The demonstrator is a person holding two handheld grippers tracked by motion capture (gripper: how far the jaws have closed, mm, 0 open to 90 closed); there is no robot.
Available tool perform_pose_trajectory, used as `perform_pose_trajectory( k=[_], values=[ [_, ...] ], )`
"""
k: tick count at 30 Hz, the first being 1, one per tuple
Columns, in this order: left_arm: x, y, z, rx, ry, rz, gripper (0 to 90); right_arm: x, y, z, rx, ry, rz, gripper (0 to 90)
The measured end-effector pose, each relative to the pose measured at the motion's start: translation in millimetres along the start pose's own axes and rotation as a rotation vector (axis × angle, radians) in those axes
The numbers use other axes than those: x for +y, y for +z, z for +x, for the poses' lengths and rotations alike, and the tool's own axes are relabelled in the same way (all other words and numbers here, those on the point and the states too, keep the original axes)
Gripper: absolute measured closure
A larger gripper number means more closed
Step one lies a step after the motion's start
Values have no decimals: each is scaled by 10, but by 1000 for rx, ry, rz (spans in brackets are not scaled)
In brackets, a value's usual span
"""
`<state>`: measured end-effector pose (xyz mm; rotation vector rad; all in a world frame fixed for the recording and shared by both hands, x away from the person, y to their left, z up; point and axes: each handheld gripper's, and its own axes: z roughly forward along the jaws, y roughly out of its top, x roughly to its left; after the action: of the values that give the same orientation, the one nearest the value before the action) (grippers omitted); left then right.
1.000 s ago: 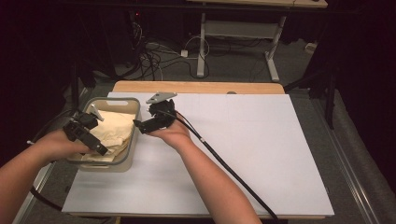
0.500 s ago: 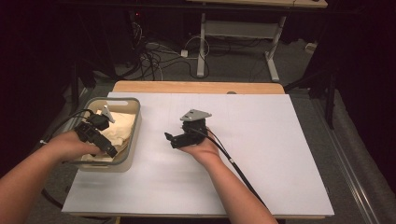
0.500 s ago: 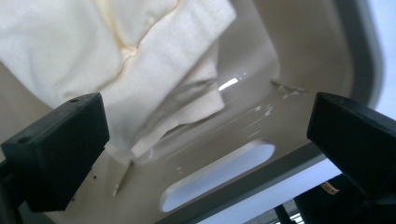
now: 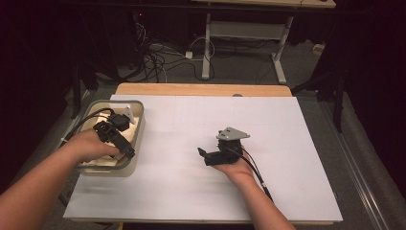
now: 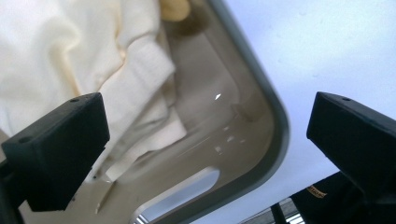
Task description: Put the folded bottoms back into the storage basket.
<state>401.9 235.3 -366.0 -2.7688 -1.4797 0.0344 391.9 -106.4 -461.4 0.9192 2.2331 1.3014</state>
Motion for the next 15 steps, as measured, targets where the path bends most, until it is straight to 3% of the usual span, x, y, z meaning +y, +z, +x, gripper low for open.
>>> perform_pose_trajectory(
  k=[15],
  values=[
    [239,27,-306,26,78,18,0,-455,-509,-217,-50,62,-14,1]
  ],
)
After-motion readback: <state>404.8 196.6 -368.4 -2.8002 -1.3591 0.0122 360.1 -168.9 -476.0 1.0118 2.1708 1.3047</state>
